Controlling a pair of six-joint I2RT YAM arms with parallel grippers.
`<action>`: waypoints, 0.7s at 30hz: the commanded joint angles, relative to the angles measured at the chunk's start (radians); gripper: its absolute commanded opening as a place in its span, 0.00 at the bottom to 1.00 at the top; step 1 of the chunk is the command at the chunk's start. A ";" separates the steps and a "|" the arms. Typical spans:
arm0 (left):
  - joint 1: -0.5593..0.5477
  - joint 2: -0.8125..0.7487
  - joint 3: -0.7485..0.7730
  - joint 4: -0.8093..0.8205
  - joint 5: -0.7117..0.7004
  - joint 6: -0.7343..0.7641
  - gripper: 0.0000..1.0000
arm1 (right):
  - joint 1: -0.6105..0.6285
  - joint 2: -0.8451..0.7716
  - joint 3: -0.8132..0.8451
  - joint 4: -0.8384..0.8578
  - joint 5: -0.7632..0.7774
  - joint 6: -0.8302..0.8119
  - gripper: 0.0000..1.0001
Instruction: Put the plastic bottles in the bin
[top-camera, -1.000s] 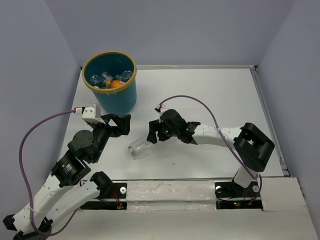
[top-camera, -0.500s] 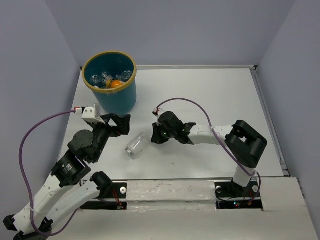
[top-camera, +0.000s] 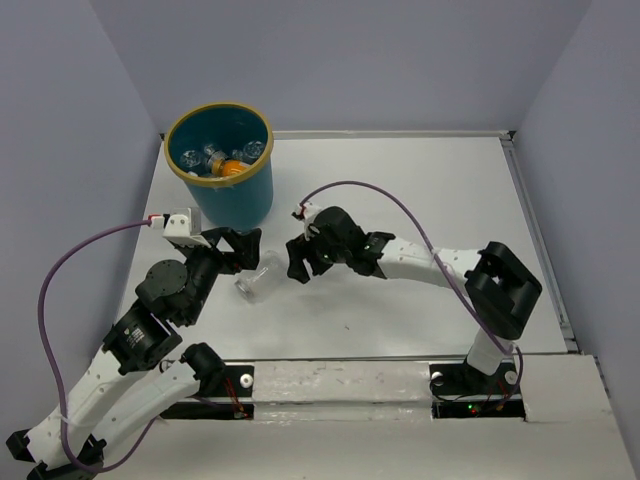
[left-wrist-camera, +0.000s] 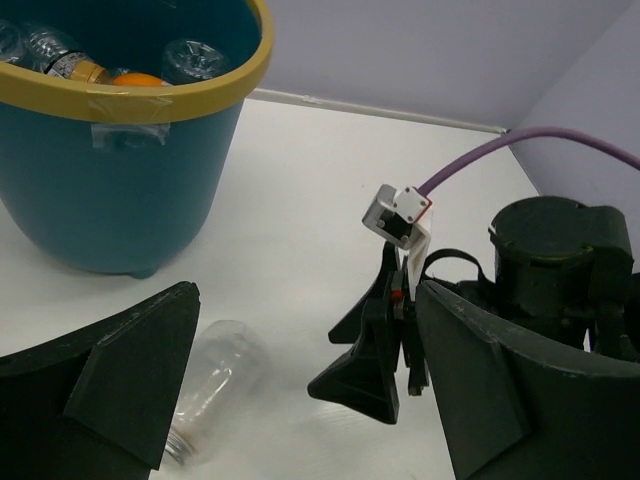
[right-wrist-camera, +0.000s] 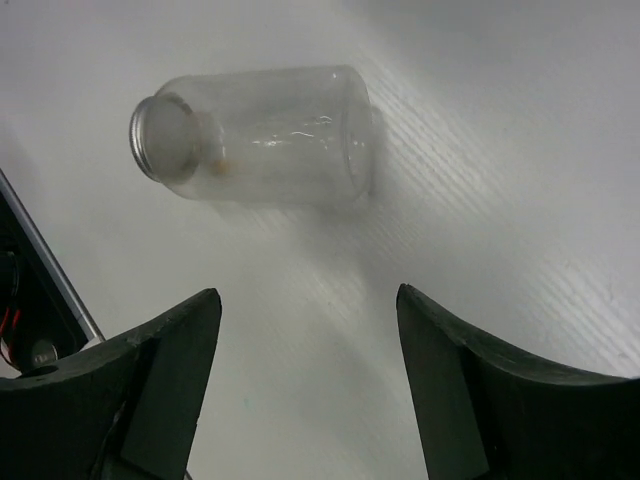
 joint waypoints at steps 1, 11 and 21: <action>0.008 -0.011 -0.005 0.033 -0.016 0.010 0.99 | 0.006 0.050 0.152 -0.039 -0.025 -0.150 0.77; 0.011 -0.043 -0.008 0.033 -0.034 0.006 0.99 | 0.006 0.254 0.384 -0.010 -0.053 -0.054 0.89; 0.011 -0.037 -0.005 0.034 -0.019 0.009 0.99 | 0.006 0.356 0.446 -0.025 -0.111 0.003 0.99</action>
